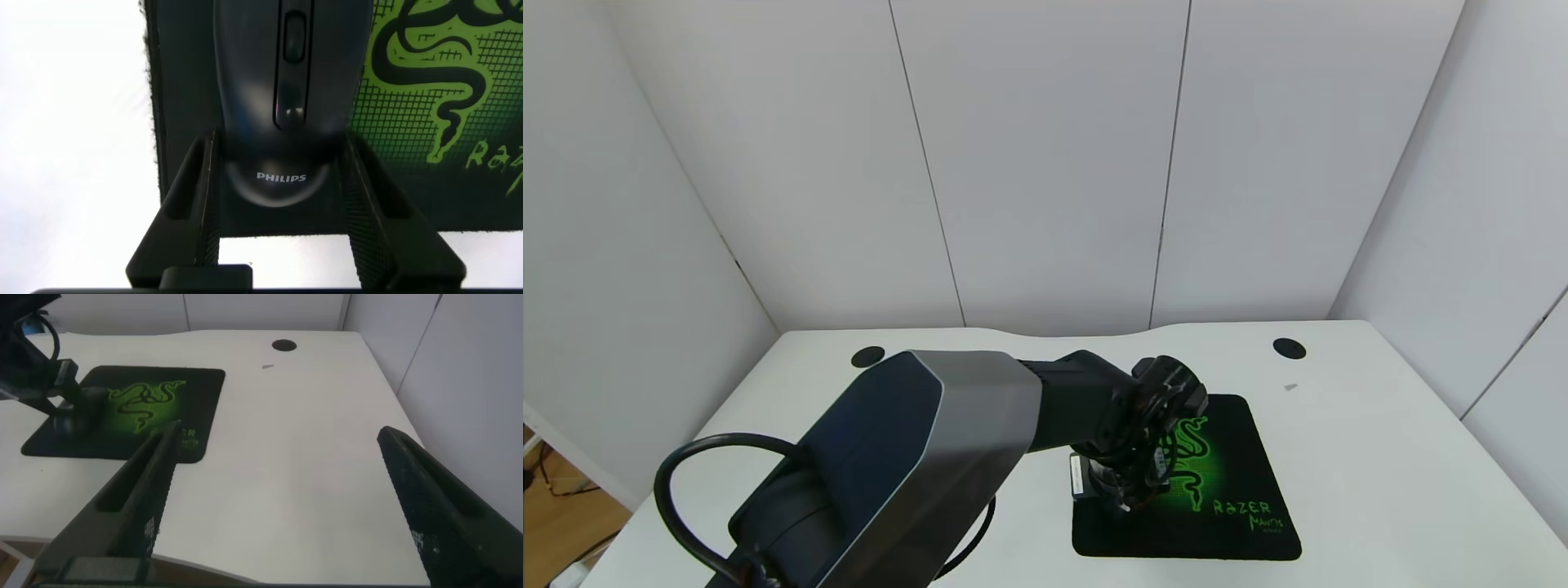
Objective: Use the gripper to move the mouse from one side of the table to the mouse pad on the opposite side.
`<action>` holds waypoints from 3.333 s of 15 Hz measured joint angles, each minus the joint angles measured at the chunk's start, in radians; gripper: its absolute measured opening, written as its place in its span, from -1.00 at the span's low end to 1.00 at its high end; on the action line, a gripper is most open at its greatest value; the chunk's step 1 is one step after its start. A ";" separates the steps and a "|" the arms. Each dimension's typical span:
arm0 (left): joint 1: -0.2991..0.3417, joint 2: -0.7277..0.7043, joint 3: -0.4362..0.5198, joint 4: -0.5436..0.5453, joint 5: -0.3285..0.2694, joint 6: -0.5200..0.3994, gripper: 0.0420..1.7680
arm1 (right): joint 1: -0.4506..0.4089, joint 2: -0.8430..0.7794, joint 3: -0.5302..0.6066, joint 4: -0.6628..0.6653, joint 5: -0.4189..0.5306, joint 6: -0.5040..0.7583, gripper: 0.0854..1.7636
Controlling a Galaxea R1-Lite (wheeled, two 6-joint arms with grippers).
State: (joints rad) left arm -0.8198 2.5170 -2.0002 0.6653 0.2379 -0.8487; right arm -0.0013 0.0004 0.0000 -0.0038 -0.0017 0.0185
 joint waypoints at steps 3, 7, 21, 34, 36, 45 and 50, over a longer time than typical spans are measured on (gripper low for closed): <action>-0.001 0.005 0.000 -0.011 0.005 0.000 -0.01 | 0.001 0.000 0.000 0.000 0.000 0.000 0.94; -0.001 0.007 0.000 -0.011 0.010 0.000 0.06 | 0.001 0.000 0.000 0.000 0.000 0.000 0.94; -0.007 -0.013 0.001 0.001 0.019 0.006 0.79 | 0.000 0.000 0.000 0.000 0.000 0.000 0.94; 0.226 -0.246 0.069 0.016 0.042 0.142 0.91 | 0.001 0.000 0.000 0.000 0.000 0.000 0.94; 0.301 -0.301 0.114 -0.003 0.039 0.170 0.92 | 0.000 0.000 0.000 0.000 0.000 0.000 0.94; 0.624 -0.635 0.651 -0.418 -0.039 0.431 0.93 | 0.001 0.000 0.000 0.000 0.000 0.000 0.94; 0.779 -0.835 0.855 -0.532 -0.124 0.541 0.94 | 0.000 0.000 0.000 0.000 0.000 0.000 0.94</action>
State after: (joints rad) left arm -0.0404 1.6817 -1.1453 0.1336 0.1140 -0.3077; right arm -0.0013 0.0004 0.0000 -0.0043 -0.0017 0.0181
